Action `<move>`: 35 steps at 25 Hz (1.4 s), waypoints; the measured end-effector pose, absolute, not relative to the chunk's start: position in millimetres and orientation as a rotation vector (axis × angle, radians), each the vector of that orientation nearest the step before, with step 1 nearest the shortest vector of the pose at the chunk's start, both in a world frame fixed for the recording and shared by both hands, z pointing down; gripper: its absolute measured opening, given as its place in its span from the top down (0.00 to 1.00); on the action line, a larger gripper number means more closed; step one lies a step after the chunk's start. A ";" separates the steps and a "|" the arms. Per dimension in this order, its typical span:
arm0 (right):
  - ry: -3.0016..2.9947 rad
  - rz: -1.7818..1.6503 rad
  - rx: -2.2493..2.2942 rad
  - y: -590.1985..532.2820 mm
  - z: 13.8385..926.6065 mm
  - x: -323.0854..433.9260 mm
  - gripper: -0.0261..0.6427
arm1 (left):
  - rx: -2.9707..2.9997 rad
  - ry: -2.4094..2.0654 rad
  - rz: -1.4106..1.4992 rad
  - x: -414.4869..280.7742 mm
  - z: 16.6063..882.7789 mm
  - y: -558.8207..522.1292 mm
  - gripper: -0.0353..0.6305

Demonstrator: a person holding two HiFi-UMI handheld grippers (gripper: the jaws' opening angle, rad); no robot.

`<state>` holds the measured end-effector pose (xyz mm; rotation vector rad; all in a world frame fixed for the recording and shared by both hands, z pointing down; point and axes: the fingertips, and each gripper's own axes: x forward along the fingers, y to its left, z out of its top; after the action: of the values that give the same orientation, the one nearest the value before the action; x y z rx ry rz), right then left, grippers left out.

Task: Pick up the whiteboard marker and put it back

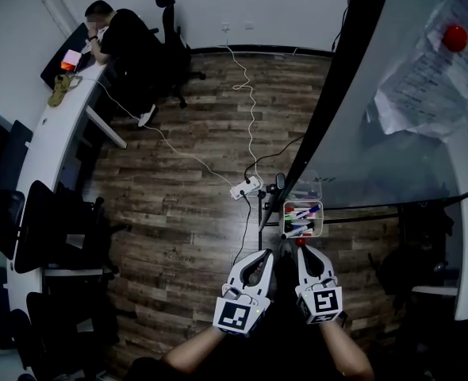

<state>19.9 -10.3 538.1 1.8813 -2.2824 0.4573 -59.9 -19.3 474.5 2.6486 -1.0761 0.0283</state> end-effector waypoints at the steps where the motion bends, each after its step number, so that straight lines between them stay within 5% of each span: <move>1: -2.280 0.449 1.893 -8.8 534.2 19.9 0.94 | 2.652 -1.073 0.022 -61.1 472.4 -18.2 0.94; 35: -2.425 0.239 2.049 4.5 445.5 69.5 0.94 | 2.694 -1.172 -0.013 -26.9 434.9 -19.7 0.94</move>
<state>69.5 4.5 445.5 2.0492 -2.4246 0.2391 -26.9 -19.7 434.9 2.6944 -1.1719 -0.0133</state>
